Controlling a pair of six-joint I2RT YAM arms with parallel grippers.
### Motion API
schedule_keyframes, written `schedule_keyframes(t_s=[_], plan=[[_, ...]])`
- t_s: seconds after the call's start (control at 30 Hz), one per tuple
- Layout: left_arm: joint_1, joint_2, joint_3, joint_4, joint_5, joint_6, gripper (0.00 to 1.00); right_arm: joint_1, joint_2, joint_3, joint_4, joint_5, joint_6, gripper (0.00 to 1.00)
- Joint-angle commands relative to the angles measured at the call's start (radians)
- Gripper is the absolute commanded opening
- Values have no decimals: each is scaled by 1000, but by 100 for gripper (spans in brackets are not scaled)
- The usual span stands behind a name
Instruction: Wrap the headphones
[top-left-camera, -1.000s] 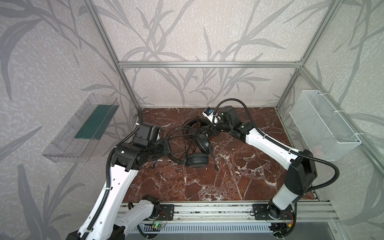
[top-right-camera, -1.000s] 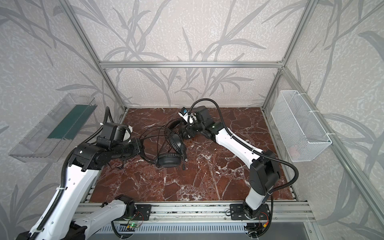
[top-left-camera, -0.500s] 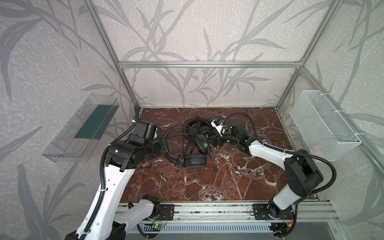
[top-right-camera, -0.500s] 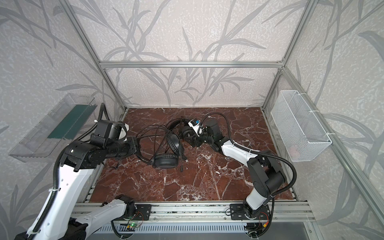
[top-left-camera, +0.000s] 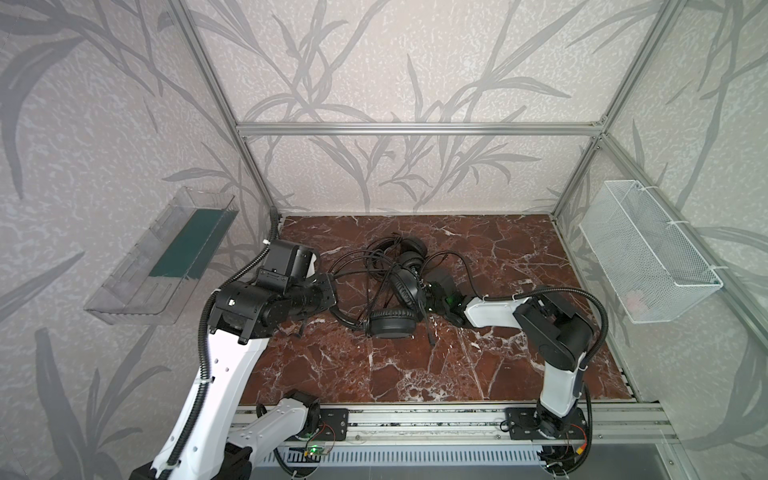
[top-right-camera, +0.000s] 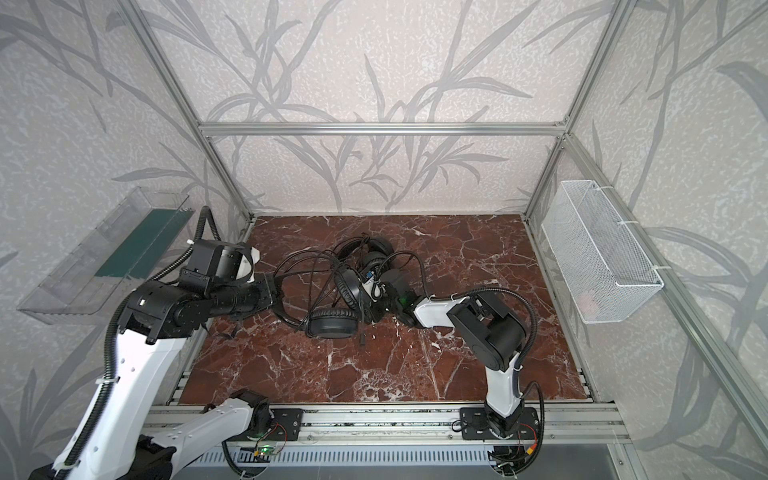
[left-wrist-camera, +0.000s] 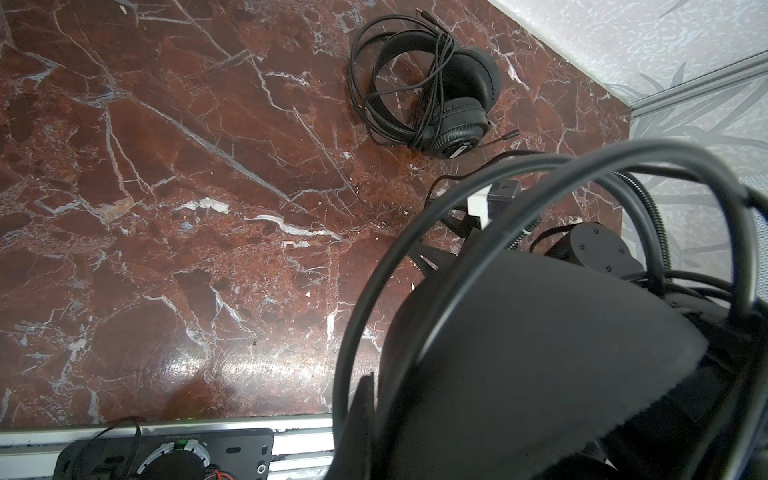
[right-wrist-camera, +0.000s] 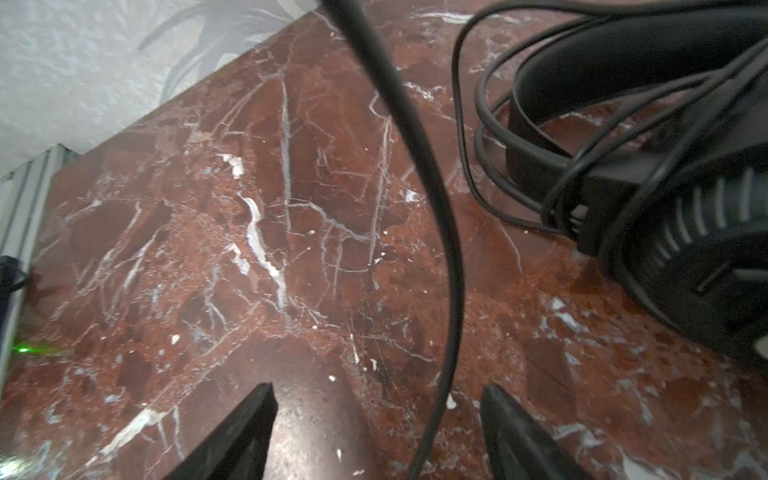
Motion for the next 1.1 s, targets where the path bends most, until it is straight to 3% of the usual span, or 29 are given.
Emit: schedule_keyframes(t_s=[0.0,0.43,0.63,0.73,0.9,1.03,1.07], plan=[[-1,-7,56,47,50,-24,0,9,34,23,88,85,43,78],[-2,-12,82,38,84,-37,0,9,131,49,159,98,87,77],[-1,-2,101,32,87,-34,0,9,127,58,152,94,80,70],[-1,-1,111,25,67,-29,0,9,103,43,137,87,75,59],[-1,-2,121,29,25,-41,0,40,37,-14,78,120,82,21],[-1,13,134,34,9,-41,0,113,-36,-73,32,255,37,1],[-1,22,141,29,10,-39,0,114,-69,-93,8,301,72,0]])
